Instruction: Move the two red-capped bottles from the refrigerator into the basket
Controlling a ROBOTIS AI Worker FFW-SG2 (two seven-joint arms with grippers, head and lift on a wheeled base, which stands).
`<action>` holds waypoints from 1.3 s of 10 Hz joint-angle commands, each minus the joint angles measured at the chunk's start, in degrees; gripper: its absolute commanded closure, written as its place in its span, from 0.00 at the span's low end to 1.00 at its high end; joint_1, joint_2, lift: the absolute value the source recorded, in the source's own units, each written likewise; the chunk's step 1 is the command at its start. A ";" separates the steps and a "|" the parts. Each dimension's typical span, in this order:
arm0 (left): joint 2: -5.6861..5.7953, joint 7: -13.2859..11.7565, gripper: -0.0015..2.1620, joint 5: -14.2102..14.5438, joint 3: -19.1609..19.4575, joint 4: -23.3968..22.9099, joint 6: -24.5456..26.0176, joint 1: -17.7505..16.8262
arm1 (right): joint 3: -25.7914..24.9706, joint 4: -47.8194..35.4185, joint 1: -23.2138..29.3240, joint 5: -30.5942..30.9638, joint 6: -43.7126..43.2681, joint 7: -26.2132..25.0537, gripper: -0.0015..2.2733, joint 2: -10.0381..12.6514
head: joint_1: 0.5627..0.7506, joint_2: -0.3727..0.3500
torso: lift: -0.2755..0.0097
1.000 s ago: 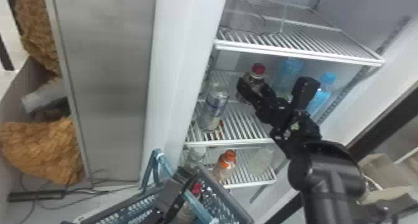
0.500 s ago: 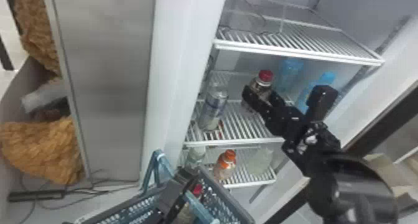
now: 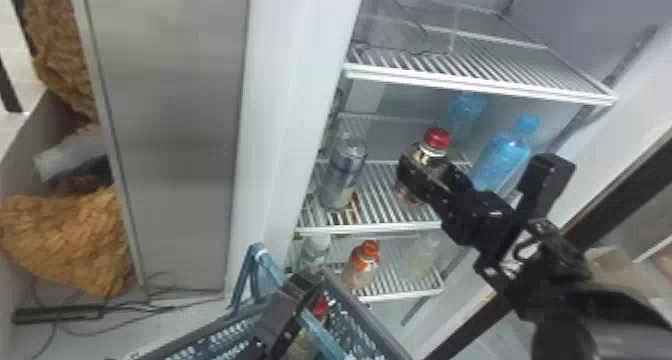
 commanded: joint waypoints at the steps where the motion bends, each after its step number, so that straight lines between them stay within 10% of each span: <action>1: -0.01 0.12 0.56 0.05 -0.11 0.14 0.00 0.02 | -0.89 -4.40 3.82 -0.22 3.13 0.08 0.56 0.39 | 0.70 0.03 | 0.97; 13: -0.71 0.20 0.56 0.73 -0.45 0.98 -0.98 -1.10 | -0.32 -21.00 17.32 -6.39 18.60 9.40 0.56 1.71 | 0.70 0.03 | 0.97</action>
